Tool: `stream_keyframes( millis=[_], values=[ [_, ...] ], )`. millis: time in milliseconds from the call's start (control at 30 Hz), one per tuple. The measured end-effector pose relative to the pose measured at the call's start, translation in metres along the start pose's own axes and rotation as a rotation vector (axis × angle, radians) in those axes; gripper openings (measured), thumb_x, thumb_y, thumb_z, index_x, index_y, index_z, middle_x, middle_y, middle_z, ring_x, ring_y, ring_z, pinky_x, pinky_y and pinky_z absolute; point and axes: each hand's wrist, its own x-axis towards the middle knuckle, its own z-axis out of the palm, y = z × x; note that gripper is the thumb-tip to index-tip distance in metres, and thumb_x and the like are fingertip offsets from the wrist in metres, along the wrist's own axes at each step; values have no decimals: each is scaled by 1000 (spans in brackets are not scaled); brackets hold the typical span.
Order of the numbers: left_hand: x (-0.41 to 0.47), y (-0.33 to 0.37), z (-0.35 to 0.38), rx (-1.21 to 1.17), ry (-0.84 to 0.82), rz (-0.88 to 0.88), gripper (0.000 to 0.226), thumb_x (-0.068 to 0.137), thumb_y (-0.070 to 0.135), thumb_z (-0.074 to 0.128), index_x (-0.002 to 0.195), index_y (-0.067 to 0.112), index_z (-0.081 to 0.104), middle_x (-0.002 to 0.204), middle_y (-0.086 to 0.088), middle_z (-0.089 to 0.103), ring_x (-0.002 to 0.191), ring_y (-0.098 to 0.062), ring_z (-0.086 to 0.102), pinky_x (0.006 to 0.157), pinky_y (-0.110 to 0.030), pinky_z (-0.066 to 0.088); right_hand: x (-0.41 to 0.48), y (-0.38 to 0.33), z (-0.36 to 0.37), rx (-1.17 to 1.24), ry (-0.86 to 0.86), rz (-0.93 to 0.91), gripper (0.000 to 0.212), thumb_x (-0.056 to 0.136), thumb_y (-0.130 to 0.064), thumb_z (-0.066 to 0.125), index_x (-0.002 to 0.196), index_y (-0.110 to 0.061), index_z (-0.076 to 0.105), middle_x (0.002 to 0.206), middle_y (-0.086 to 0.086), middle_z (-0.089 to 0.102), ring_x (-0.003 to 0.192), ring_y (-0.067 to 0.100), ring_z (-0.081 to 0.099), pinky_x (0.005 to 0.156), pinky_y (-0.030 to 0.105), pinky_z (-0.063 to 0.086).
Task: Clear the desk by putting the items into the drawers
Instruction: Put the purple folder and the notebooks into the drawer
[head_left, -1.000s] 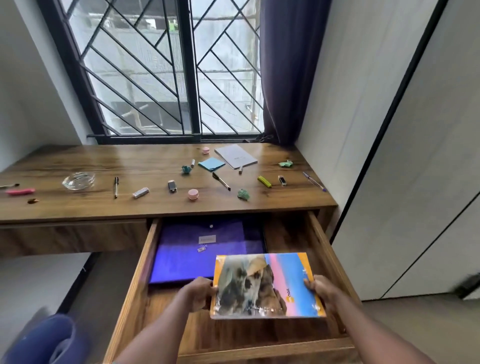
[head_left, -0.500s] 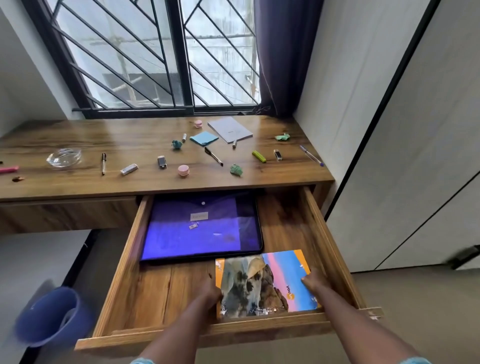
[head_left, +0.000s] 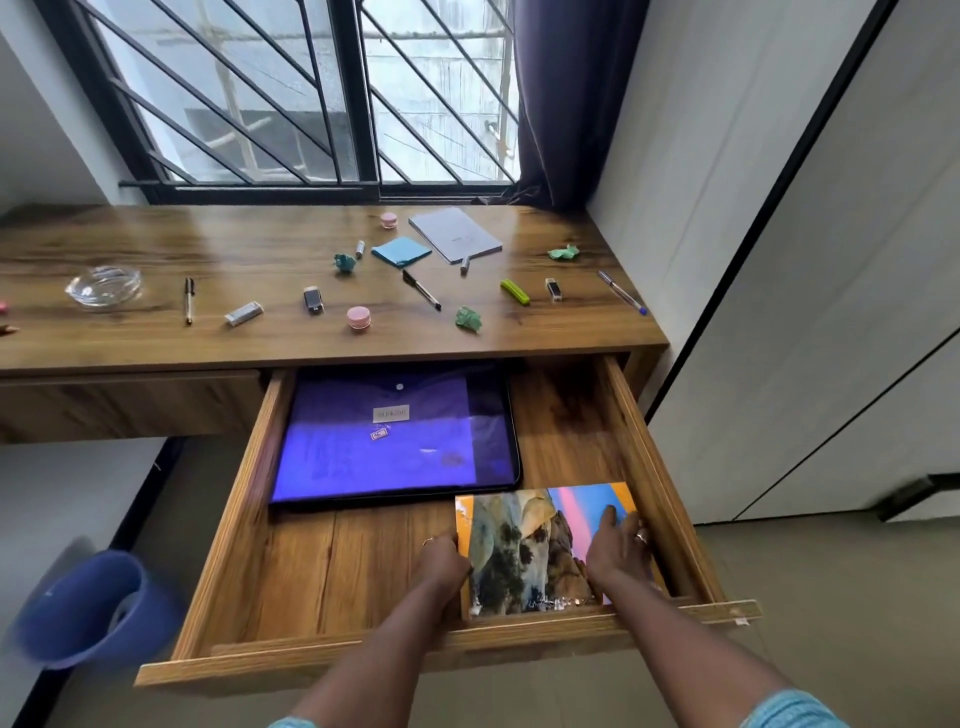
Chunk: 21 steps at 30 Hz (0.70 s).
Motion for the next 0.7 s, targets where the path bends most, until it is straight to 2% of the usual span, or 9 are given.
stream_keyframes(
  millis=[133,200,267,333,400,433,500,600,700],
  values=[
    [-6,6,-11,-30,-73,-21,19,87,7,57,106,10,62,108,-9,68,96,-23,65,85,-34,56,-6,-10,-1,-38,-62,-53,59,97,-16,38,150,-12,11,156,17,2,142,33,17,113,39,24],
    [-4,9,-17,13,-119,-6,21,88,9,58,107,6,64,112,-12,68,102,-25,65,84,-31,55,-9,-20,-4,-32,-79,-20,56,97,-21,40,148,-10,18,154,17,10,138,33,26,110,39,30],
    [-5,16,-27,66,-120,15,26,89,10,57,113,3,62,117,-14,66,109,-27,62,75,-28,50,-12,-33,-11,-15,-91,5,48,97,-24,38,142,-10,30,147,15,25,131,31,37,104,39,36],
    [0,24,-43,76,-84,57,27,89,12,56,114,4,63,118,-14,65,109,-28,62,76,-32,51,-13,-48,-18,15,-90,-6,42,97,-26,39,136,-11,39,140,13,35,126,30,42,101,39,39],
    [5,37,-64,58,-26,110,22,89,12,57,109,7,66,113,-12,66,103,-25,62,81,-31,50,-12,-64,-30,37,-63,-32,37,97,-19,39,133,-11,45,138,12,39,124,30,45,99,39,40],
    [7,44,-75,34,-2,120,23,89,12,56,110,9,65,115,-12,65,103,-23,61,85,-29,48,-11,-72,-38,51,-39,-46,36,96,-15,39,130,-10,48,136,12,42,123,30,46,99,38,40],
    [17,60,-100,-2,45,134,35,91,10,54,125,7,58,126,-12,61,112,-22,58,91,-23,45,-9,-92,-57,87,28,-84,34,95,-10,38,126,-8,51,134,13,44,123,32,47,99,36,40],
    [32,90,-134,-47,103,178,38,92,8,50,130,6,54,129,-11,59,110,-22,57,83,-10,45,4,-126,-86,138,132,-156,35,93,-10,38,125,-7,50,132,15,44,122,33,47,99,36,41],
    [55,122,-163,-82,168,212,38,89,7,50,125,9,60,129,-10,61,120,-23,55,95,-23,43,33,-163,-111,146,195,-278,32,90,-10,43,121,-4,53,132,16,44,120,35,47,98,38,42]
  ],
)
